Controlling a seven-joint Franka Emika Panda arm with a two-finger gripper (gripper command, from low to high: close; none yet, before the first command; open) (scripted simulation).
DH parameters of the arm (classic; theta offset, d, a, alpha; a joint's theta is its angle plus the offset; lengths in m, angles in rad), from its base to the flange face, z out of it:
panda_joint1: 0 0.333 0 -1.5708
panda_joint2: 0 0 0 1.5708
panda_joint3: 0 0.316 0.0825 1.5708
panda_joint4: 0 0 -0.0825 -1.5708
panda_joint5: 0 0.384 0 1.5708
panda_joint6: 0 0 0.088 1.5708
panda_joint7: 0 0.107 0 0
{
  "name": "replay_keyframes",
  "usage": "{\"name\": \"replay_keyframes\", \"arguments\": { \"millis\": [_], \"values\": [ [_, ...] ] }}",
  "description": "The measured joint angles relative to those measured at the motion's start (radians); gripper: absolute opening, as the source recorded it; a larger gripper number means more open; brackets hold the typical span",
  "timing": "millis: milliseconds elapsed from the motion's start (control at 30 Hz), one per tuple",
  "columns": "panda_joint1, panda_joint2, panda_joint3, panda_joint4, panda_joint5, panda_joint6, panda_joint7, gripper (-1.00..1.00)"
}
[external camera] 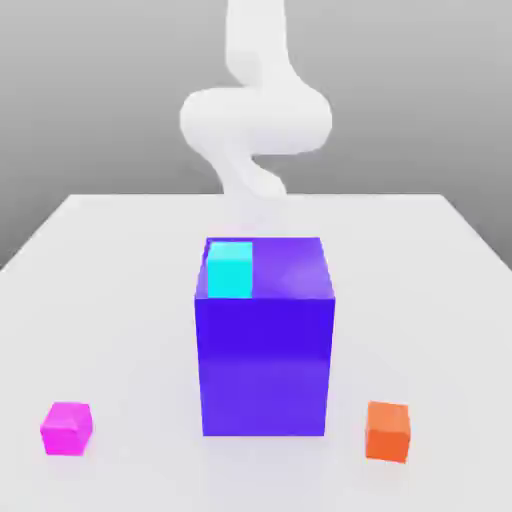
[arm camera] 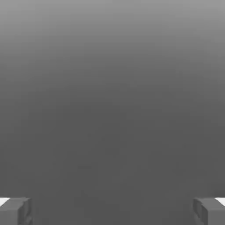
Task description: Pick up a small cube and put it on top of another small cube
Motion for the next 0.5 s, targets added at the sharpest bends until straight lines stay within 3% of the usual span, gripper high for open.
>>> {"name": "replay_keyframes", "arguments": {
  "millis": [500],
  "values": [
    [-0.306,0.551,-0.008,-0.123,-0.071,0.241,0.609,0.00]
  ]
}}
